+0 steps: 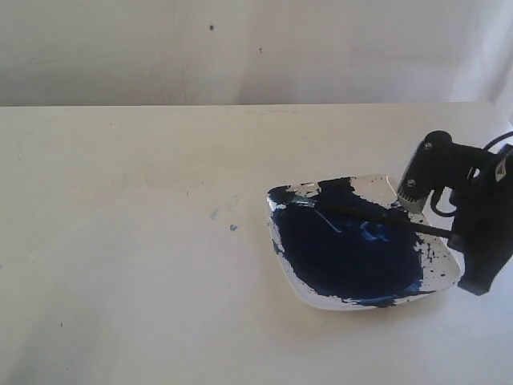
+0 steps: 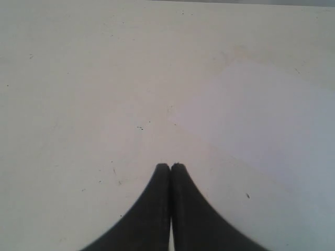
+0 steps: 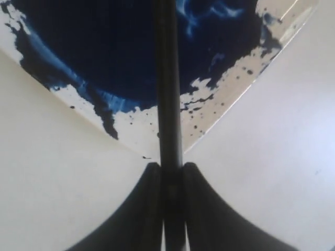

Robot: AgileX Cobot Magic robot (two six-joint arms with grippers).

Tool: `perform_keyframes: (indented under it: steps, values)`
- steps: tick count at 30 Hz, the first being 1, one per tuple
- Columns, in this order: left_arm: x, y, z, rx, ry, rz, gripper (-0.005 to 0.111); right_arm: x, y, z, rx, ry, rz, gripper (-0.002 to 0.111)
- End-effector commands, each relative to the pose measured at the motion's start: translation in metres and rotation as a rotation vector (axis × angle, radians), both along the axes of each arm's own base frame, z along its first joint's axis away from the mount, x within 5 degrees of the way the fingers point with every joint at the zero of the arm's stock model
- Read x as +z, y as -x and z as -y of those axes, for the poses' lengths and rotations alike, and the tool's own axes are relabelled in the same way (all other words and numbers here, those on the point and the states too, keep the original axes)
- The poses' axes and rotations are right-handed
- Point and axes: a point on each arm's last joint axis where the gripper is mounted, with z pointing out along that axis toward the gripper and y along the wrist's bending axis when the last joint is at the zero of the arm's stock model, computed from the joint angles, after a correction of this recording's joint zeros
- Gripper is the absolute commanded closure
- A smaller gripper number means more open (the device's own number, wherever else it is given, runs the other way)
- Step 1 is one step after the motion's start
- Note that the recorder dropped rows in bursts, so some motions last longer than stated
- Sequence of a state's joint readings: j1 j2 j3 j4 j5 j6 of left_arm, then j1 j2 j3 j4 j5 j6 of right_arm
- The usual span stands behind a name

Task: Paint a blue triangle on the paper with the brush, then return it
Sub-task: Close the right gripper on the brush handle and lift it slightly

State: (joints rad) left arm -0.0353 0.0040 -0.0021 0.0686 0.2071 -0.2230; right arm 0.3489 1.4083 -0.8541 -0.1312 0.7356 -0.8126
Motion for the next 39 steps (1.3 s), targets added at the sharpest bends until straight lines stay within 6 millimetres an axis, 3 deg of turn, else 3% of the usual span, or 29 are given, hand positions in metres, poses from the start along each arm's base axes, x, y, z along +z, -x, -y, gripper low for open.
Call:
perform_keyframes:
  steps: [1, 6, 12, 22, 39]
  values:
    - [0.000, 0.000, 0.001, -0.006, 0.013, 0.005, 0.107, 0.016, -0.006, 0.005, 0.182, 0.089, 0.026, 0.108]
    - [0.000, 0.000, 0.001, -0.006, 0.013, 0.005, 0.107, 0.030, -0.021, 0.032, 0.144, 0.132, 0.070, 0.108]
    - [0.000, 0.000, 0.001, -0.006, 0.013, 0.005, 0.107, 0.028, -0.027, 0.060, 0.135, 0.134, 0.055, 0.108]
    - [0.000, 0.000, 0.001, -0.006, 0.013, 0.005, 0.107, -0.009, -0.044, 0.076, 0.131, 0.105, -0.066, 0.108]
    - [0.000, 0.000, 0.001, -0.006, 0.013, 0.005, 0.107, -0.036, -0.064, 0.086, 0.174, 0.164, -0.037, 0.108]
